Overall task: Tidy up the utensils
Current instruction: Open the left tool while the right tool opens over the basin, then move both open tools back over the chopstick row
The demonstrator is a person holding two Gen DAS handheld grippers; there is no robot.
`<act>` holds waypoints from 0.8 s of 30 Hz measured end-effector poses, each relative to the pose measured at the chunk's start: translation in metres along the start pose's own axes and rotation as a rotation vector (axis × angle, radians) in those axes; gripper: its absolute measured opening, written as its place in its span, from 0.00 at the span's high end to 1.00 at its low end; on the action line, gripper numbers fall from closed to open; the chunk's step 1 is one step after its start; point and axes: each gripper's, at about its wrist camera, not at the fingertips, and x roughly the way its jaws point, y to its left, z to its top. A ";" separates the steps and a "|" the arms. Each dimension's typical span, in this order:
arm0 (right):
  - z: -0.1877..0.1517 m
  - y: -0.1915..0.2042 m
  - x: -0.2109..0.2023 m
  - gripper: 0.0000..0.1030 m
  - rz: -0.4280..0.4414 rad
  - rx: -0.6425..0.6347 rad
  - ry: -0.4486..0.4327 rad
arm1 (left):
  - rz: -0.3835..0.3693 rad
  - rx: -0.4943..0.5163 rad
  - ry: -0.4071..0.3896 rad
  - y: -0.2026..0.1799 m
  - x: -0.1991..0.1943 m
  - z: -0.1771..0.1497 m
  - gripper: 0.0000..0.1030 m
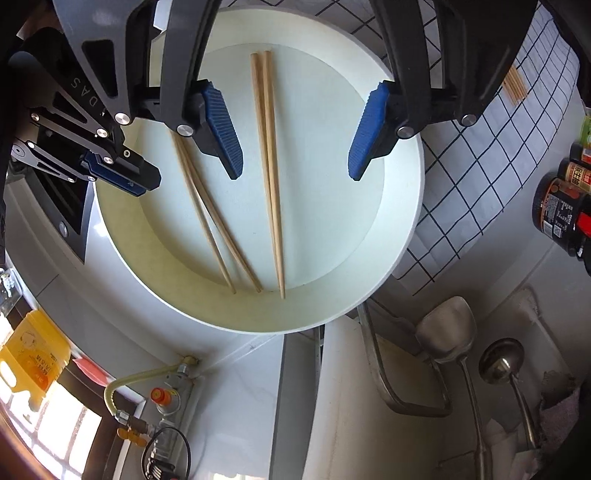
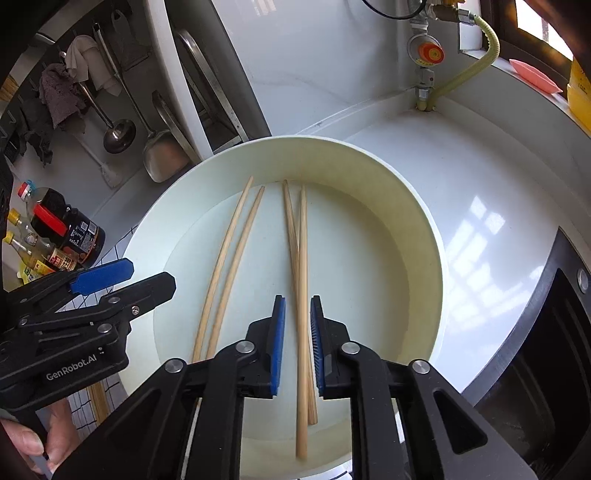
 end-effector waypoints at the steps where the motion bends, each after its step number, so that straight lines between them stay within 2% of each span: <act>1: 0.000 0.001 -0.002 0.83 -0.001 -0.003 -0.005 | 0.010 -0.007 -0.004 0.003 -0.003 0.000 0.43; 7: -0.002 0.006 -0.013 0.77 0.013 -0.012 -0.026 | 0.031 -0.055 -0.026 0.018 -0.019 -0.009 0.37; 11: -0.008 0.015 -0.017 0.73 0.029 -0.027 -0.024 | 0.048 -0.073 -0.036 0.023 -0.029 -0.019 0.29; 15: -0.013 0.024 -0.019 0.66 0.045 -0.037 -0.016 | 0.061 -0.101 -0.043 0.032 -0.039 -0.031 0.26; 20: -0.023 0.037 -0.022 0.66 0.060 -0.062 -0.014 | 0.078 -0.127 -0.040 0.046 -0.049 -0.047 0.24; 24: -0.029 0.051 -0.025 0.61 0.075 -0.087 -0.017 | 0.094 -0.157 -0.042 0.058 -0.056 -0.062 0.23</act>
